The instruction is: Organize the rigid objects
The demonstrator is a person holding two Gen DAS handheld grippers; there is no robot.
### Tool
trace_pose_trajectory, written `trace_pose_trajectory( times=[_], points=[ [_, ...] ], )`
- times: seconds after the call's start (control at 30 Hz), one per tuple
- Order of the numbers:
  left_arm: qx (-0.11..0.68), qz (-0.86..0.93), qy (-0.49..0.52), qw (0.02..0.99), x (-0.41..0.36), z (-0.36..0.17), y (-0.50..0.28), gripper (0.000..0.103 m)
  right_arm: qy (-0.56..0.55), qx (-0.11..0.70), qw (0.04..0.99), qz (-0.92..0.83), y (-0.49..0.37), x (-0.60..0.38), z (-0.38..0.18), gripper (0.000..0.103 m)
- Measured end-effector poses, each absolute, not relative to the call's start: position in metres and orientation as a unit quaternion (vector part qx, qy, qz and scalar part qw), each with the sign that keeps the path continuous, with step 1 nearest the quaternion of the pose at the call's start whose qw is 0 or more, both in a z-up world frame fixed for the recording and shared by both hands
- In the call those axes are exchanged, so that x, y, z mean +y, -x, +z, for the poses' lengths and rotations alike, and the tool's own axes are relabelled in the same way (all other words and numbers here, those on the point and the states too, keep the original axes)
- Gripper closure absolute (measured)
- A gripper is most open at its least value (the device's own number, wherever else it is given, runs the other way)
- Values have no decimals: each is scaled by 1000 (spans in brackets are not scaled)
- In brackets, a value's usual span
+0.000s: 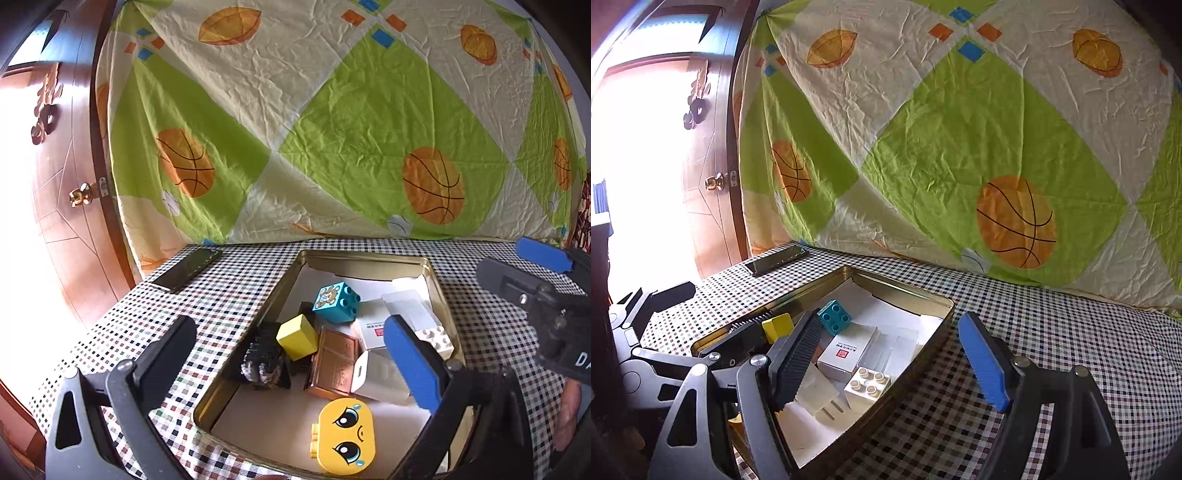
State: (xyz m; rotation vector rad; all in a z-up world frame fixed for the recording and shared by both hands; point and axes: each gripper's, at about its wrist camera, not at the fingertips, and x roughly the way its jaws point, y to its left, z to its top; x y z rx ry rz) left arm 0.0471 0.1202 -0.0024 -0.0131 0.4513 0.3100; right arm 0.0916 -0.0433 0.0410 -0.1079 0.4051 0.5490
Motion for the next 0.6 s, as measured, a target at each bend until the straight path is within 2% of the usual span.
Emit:
trace_pose_trajectory(
  times=[0.23,0.6],
  points=[
    [226,154,49,961,138,-2,-41,0,42,191,940,281,-83,-46,45,23],
    [212,172,28,962,136,5,-34,0,46,190,937,289,-75,-46,42,23]
  ],
)
